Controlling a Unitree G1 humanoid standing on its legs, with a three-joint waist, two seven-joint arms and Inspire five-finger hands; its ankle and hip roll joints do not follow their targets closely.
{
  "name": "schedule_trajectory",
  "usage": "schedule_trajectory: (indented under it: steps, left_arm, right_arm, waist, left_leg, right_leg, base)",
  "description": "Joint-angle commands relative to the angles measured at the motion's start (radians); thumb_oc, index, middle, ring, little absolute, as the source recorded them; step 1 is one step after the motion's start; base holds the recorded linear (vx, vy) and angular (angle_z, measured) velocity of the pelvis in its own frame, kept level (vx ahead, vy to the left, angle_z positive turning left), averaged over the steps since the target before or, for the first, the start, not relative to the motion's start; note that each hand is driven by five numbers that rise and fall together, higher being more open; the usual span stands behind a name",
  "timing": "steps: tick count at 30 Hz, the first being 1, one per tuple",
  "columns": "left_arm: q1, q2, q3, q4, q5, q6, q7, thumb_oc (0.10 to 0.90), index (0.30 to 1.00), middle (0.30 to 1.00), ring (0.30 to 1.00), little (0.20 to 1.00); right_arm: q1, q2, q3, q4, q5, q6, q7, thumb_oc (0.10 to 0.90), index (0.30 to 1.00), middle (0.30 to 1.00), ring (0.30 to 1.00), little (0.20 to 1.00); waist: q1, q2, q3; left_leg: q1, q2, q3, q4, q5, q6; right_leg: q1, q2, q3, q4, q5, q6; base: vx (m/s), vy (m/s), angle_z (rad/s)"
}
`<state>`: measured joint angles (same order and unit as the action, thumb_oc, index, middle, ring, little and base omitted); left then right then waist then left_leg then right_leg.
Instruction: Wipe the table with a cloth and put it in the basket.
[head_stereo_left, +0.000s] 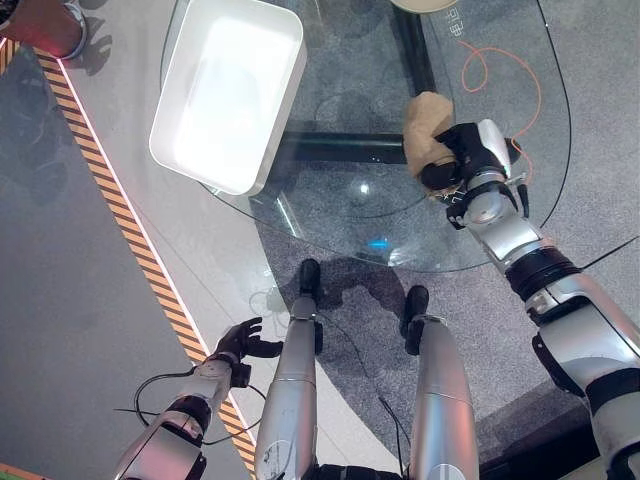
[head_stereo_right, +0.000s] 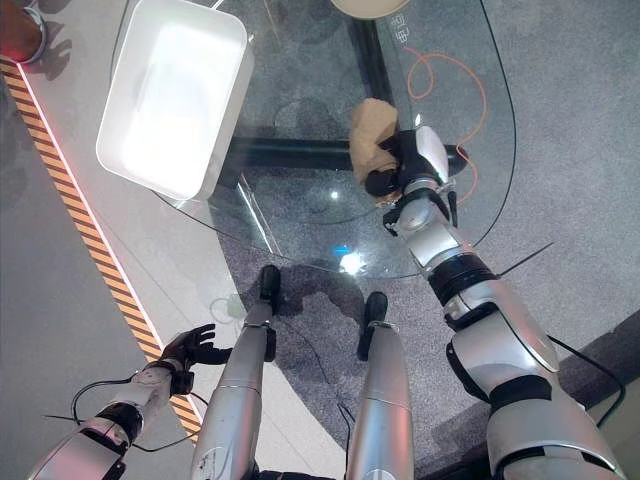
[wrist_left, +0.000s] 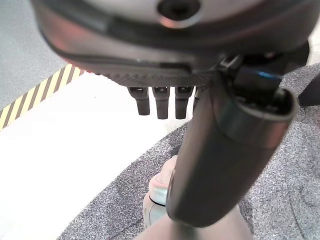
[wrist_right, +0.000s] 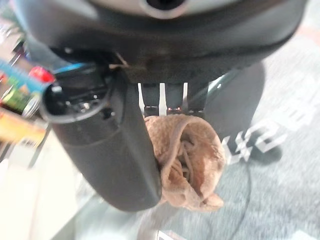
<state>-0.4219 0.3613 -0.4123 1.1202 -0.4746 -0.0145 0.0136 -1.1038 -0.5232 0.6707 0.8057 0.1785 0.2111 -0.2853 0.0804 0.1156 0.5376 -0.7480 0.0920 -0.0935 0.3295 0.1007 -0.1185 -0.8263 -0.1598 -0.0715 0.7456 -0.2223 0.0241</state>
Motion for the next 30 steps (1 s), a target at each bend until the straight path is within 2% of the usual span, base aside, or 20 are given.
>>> schedule_trajectory:
  steps: [1,20,30]
  left_arm:
    - [0.023,-0.015,-0.006,0.018,0.016,0.005,0.019,0.800,0.900,0.900,0.900,0.900]
    - [0.013,-0.043,-0.018,0.024,0.016,0.005,0.028,0.800,0.900,0.900,0.900,0.900]
    - [0.005,-0.049,-0.025,0.026,0.009,0.009,0.030,0.800,0.900,0.900,0.900,0.900]
  right_arm:
    - [-0.025,0.062,0.038,-0.126,-0.049,-0.091,0.074,0.100,0.300,0.300,0.300,0.200]
    - [0.001,0.127,0.116,-0.161,-0.122,-0.105,0.211,0.100,0.300,0.300,0.300,0.200]
    - [-0.001,0.141,0.130,-0.153,-0.135,-0.108,0.200,0.100,0.300,0.300,0.300,0.200]
  waist:
    - [0.017,0.014,-0.018]
    - [0.017,0.025,-0.018]
    - [0.019,0.031,-0.018]
  left_leg:
    - [0.007,-0.052,0.079,0.117,-0.090,0.081]
    - [0.010,-0.056,0.085,0.106,-0.077,0.078]
    - [0.007,-0.057,0.085,0.103,-0.071,0.076]
  right_leg:
    - [0.043,-0.028,-0.027,-0.182,0.158,-0.001]
    - [0.039,-0.033,-0.027,-0.185,0.161,-0.004]
    - [0.031,-0.037,-0.026,-0.184,0.167,-0.001]
  base:
    - [0.00,0.000,0.00]
    - [0.00,0.001,0.01]
    - [0.00,0.000,0.00]
